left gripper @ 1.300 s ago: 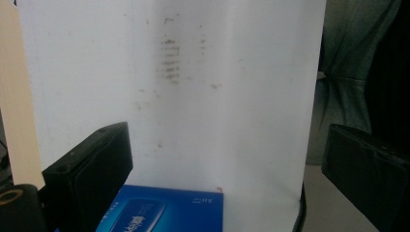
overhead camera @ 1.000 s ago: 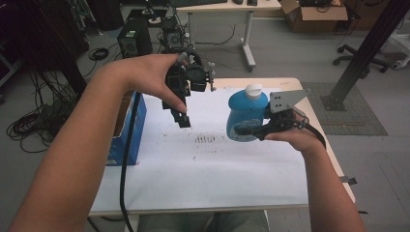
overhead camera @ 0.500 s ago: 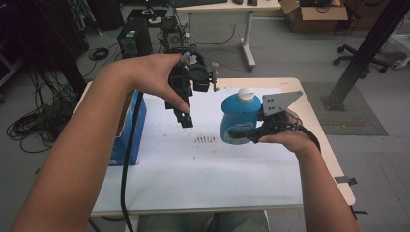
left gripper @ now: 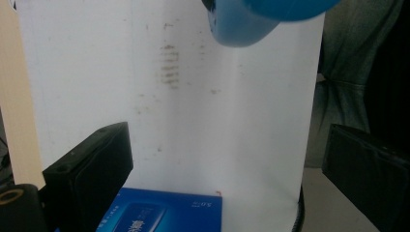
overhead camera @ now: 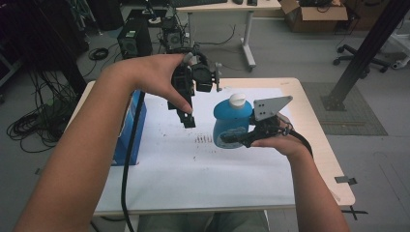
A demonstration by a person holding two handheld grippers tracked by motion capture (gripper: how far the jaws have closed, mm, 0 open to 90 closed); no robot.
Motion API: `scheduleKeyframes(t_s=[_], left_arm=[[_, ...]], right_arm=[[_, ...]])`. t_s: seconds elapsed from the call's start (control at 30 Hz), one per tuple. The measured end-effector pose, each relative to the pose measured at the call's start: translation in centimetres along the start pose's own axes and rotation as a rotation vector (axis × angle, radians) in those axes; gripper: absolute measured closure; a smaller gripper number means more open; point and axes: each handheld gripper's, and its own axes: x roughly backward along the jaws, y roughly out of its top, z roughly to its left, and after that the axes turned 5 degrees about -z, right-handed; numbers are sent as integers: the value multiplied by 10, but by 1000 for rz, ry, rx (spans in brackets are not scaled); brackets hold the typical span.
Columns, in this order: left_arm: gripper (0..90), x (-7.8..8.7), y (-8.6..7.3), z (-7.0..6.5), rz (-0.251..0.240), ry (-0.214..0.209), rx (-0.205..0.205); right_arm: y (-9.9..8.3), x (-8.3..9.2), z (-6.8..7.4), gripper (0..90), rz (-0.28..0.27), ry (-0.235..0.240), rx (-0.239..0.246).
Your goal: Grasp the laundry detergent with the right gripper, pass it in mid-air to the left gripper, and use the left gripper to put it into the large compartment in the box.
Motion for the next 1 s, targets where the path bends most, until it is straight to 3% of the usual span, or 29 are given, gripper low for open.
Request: scheduleKeyframes(t_s=[1.0], left_arm=[[41, -5, 21, -11, 43, -1, 1]], right_arm=[[-11, -48, -3, 450, -5, 45, -4]])
